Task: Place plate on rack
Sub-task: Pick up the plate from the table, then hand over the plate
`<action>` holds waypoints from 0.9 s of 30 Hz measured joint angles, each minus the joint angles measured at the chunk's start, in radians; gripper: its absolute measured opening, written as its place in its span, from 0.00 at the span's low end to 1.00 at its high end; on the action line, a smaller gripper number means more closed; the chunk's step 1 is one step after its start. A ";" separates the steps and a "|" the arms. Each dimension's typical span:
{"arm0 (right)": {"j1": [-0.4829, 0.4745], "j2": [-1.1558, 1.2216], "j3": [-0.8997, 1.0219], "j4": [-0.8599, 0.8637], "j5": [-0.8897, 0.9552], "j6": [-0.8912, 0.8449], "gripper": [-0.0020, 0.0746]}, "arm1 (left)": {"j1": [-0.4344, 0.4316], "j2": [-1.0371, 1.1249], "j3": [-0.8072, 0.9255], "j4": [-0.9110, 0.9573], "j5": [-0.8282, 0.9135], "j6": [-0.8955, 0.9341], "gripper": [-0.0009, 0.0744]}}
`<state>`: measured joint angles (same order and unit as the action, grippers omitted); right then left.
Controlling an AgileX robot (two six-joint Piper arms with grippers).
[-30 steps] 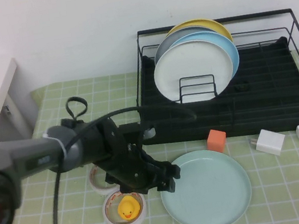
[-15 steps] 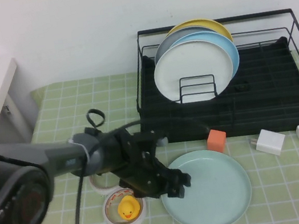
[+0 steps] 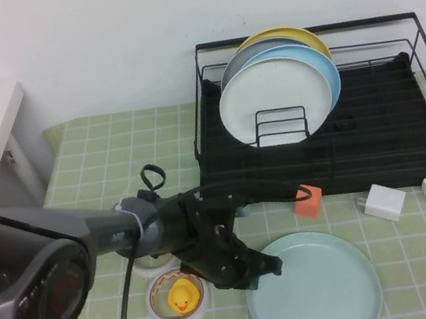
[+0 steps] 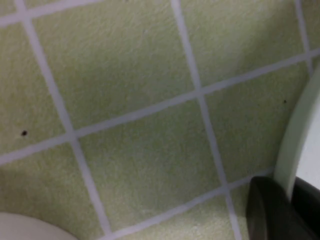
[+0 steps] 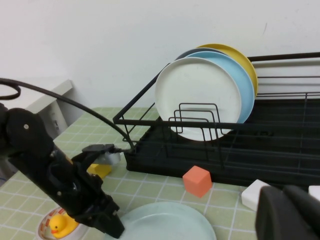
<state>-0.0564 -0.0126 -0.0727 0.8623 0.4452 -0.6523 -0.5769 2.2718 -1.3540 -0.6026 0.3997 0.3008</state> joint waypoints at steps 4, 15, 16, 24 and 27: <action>0.000 0.000 0.000 0.000 0.000 0.000 0.04 | 0.055 0.002 0.000 -0.116 0.058 0.071 0.02; 0.000 0.000 0.000 0.006 0.040 0.013 0.04 | 0.297 -0.019 0.000 -0.672 0.387 0.538 0.02; 0.000 0.000 0.000 0.006 0.057 0.025 0.04 | 0.305 -0.033 0.000 -0.690 0.394 0.565 0.02; 0.000 0.105 -0.035 0.007 0.201 0.195 0.09 | 0.287 -0.218 0.000 -0.705 0.399 0.689 0.02; 0.000 0.244 -0.102 0.009 0.239 0.164 0.26 | 0.261 -0.297 0.000 -0.705 0.389 0.712 0.02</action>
<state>-0.0564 0.2316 -0.1742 0.8710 0.6838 -0.4881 -0.3162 1.9751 -1.3540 -1.3072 0.7883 1.0129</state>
